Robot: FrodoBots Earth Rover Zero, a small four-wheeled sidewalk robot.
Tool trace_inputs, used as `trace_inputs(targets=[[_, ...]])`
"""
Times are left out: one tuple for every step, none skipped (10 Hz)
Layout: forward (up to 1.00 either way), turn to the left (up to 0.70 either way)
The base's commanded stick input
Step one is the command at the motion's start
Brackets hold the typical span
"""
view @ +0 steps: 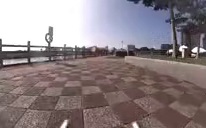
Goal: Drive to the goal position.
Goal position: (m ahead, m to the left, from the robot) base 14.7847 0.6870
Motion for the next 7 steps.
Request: trace_inputs(targets=[[0.50,0.00],[0.50,0.00],[0.50,0.00],[0.50,0.00],[0.50,0.00],[0.50,0.13],[0.50,0.05]])
